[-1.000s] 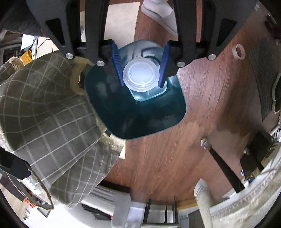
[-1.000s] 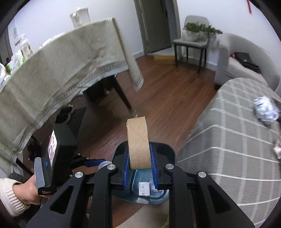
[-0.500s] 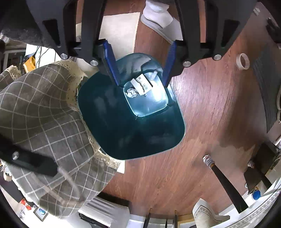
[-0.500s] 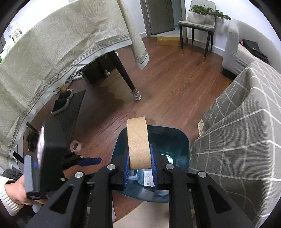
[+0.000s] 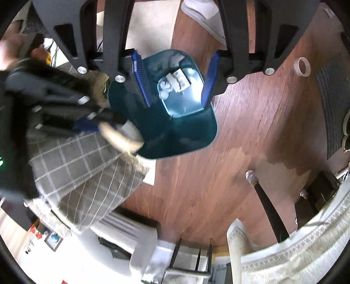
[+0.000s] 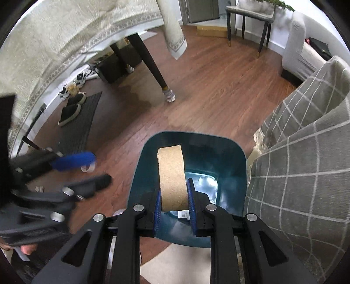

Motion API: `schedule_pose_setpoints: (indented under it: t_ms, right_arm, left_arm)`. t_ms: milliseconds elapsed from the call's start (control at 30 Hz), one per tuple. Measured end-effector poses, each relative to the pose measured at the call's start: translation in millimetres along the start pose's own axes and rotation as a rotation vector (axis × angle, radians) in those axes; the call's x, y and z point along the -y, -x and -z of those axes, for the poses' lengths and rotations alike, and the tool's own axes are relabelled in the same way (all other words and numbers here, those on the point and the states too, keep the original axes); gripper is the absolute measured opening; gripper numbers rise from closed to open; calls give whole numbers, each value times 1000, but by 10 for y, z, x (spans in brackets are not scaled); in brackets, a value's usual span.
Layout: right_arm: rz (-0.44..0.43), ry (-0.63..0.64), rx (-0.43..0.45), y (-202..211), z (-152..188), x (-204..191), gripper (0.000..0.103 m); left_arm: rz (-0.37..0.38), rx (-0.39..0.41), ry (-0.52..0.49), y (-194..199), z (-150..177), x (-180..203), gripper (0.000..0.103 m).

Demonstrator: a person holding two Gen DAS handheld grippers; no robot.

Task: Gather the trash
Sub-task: 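Carry both items over the teal bin and open both tools to drop them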

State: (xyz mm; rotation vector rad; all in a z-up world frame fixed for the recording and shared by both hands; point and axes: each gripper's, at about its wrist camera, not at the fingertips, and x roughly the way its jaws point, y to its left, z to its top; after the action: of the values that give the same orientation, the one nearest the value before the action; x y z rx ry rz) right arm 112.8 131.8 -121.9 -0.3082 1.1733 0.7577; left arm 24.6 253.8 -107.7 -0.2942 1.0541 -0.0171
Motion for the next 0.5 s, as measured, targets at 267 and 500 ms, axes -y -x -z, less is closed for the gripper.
schedule_pose_setpoints:
  t_ms: [267,500]
  right_arm:
    - [14,6,-93,-269,110,3,21]
    - [51,7,-168,-398,246,90,43]
  left_arm:
    - [12,69,6,210,-137,52,35]
    - [16,122,7,382,-248,97,35]
